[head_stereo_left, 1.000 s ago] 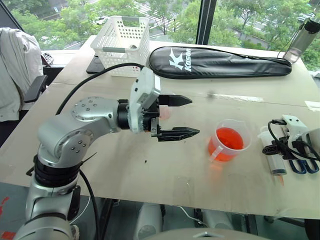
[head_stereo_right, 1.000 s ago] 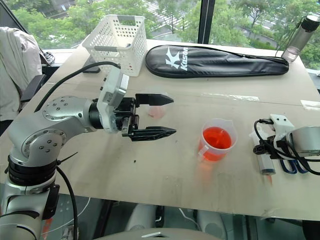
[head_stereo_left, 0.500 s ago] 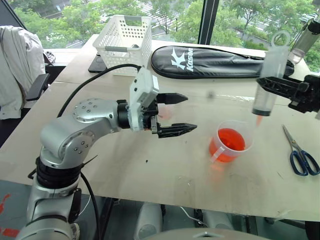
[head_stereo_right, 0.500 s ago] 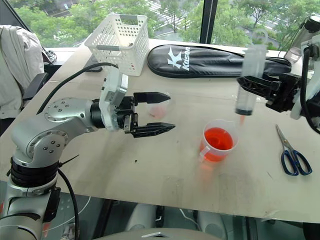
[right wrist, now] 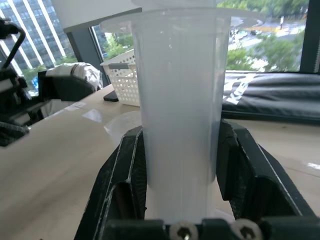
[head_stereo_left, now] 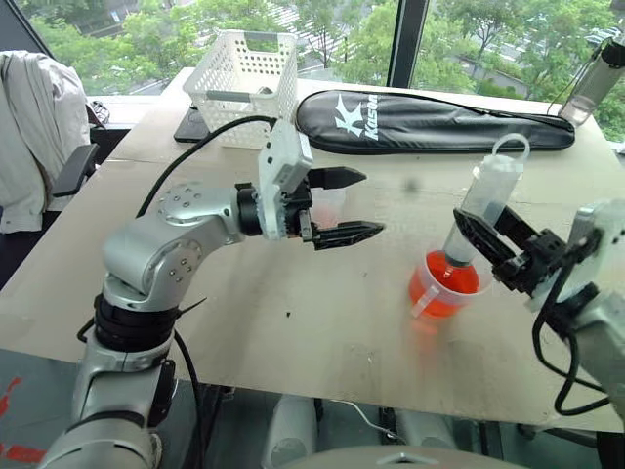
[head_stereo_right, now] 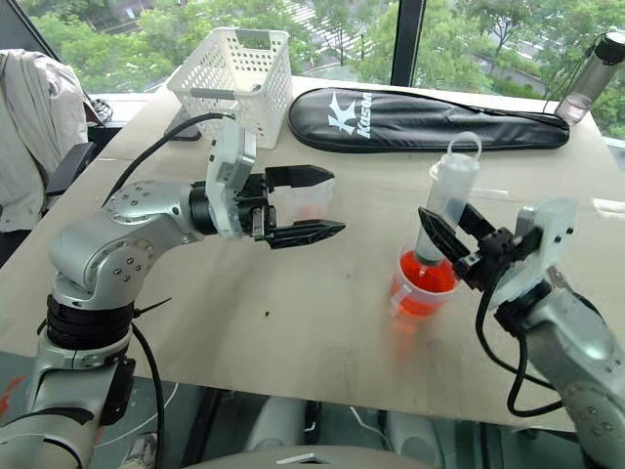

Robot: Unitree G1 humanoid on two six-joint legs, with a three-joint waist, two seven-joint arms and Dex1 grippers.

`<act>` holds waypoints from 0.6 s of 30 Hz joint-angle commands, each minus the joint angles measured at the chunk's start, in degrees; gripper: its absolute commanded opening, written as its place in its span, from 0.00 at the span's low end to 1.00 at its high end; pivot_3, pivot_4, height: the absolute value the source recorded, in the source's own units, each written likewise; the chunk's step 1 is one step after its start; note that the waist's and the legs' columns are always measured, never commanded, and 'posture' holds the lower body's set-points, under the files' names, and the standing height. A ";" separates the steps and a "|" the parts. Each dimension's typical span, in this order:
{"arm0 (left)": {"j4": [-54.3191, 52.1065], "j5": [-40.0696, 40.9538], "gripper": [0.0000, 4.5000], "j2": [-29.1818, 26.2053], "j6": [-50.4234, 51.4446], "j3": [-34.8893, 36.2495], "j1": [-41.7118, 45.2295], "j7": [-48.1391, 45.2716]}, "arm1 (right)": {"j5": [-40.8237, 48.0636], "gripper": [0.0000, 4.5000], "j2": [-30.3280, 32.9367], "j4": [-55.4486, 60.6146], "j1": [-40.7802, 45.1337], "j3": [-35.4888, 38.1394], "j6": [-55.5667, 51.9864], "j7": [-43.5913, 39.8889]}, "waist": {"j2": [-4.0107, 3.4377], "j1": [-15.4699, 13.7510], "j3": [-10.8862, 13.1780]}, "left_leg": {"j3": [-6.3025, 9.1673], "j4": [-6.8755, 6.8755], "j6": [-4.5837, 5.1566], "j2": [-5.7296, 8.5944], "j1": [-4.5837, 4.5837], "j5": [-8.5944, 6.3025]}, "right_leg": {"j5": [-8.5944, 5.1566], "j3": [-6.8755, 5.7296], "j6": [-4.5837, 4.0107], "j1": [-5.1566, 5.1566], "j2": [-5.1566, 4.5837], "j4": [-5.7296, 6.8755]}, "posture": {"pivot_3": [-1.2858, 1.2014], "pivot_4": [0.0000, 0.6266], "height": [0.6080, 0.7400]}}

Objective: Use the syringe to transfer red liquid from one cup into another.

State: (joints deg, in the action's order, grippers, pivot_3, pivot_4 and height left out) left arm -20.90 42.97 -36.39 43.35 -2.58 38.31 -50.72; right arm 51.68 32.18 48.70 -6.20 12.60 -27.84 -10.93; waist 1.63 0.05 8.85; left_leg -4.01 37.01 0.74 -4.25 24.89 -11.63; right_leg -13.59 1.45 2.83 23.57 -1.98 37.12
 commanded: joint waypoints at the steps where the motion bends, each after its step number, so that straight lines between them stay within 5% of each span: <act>1: 2.43 0.47 1.00 2.63 -1.17 0.87 4.61 -0.24 | -10.23 0.33 -3.26 0.62 -2.21 -4.00 8.58 -4.41 | 0.01 -0.01 0.00 | 0.00 0.04 0.00 0.00 -0.03 0.00 | -0.02 -0.01 0.00 -0.02 0.00 0.03 | 0.52 0.24 0.88; 10: 12.40 -1.46 1.00 12.22 1.18 -2.36 17.30 1.13 | -29.99 0.33 -8.85 -7.15 -2.35 -13.07 18.16 -5.44 | 0.05 0.01 -0.02 | 0.00 0.24 0.00 0.03 -0.06 0.00 | -0.22 0.04 0.01 -0.03 0.01 0.32 | 0.52 0.24 0.88; 18: 15.58 -6.07 1.00 18.00 -1.90 -4.46 20.80 2.77 | -38.38 0.33 -12.81 -7.56 0.10 -15.07 18.64 -2.57 | 0.03 0.41 -0.01 | 0.04 0.16 -0.01 0.03 -0.05 0.00 | 0.00 0.03 0.02 0.02 0.05 0.36 | 0.52 0.24 0.88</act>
State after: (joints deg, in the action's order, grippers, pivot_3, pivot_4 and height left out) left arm -4.73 37.68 -18.61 43.20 -7.32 57.15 -47.72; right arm 14.10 19.68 39.34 -6.86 -2.29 -10.47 -13.94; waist 1.66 0.46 8.84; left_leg -3.97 37.18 0.73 -4.22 24.84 -11.63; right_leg -13.59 1.48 2.86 23.60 -1.94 37.49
